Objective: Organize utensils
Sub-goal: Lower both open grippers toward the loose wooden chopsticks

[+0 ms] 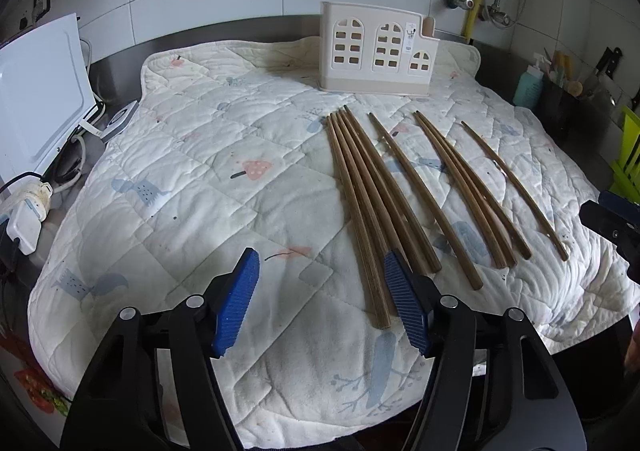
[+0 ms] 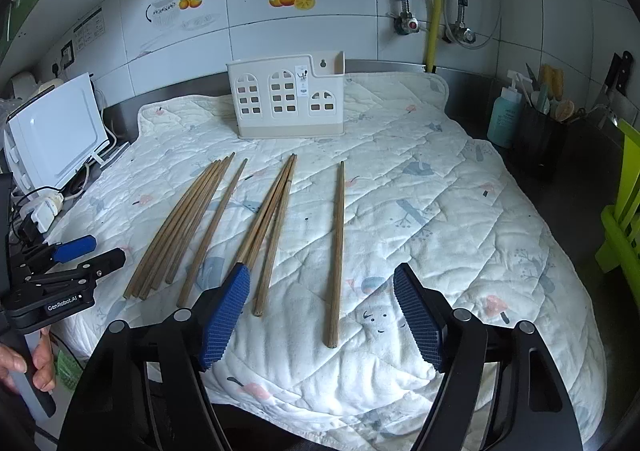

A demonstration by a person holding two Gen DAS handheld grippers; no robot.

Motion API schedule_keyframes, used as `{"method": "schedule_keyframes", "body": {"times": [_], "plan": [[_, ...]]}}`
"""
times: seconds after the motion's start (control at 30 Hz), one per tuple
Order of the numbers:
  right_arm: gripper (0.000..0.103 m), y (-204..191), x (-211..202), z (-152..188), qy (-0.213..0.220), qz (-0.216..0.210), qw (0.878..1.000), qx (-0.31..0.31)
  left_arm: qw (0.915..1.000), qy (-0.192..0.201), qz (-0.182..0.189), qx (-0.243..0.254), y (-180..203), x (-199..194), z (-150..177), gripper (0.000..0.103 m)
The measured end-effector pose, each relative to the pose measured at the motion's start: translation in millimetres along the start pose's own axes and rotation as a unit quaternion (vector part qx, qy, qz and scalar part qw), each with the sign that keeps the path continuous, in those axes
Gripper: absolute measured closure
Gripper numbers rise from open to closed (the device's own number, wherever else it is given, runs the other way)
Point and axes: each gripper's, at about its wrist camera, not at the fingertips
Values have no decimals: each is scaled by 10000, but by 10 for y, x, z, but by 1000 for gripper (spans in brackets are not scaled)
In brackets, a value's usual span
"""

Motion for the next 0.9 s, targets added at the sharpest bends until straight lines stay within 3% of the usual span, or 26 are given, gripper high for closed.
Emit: {"method": "schedule_keyframes", "body": {"times": [0.1,0.5,0.6,0.8,0.9], "plan": [[35,8,68,23,-83,-33,10000,29,9999,-99,110,-16,0,70,3,46],[37,-6,218,36,-229,-118,9997,54,9993,-360,12,-68,26,245,-16,49],[41,-2,246,47,-271,-150,9995,74,9993,-323,-187,-9,31,251,-22,49],[48,-5,319,68,-355,-224,9991,97,9989,-412,-233,54,105,330,-4,54],[54,18,346,79,-402,-235,9988,119,9977,-355,-558,154,90,332,-39,59]]}}
Point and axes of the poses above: each gripper's, at about its wrist camera, not at the fingertips, and x roughly the way its jaws point, y to its right, z to its underside, and after that the axes turned 5 degrees about z, right-handed
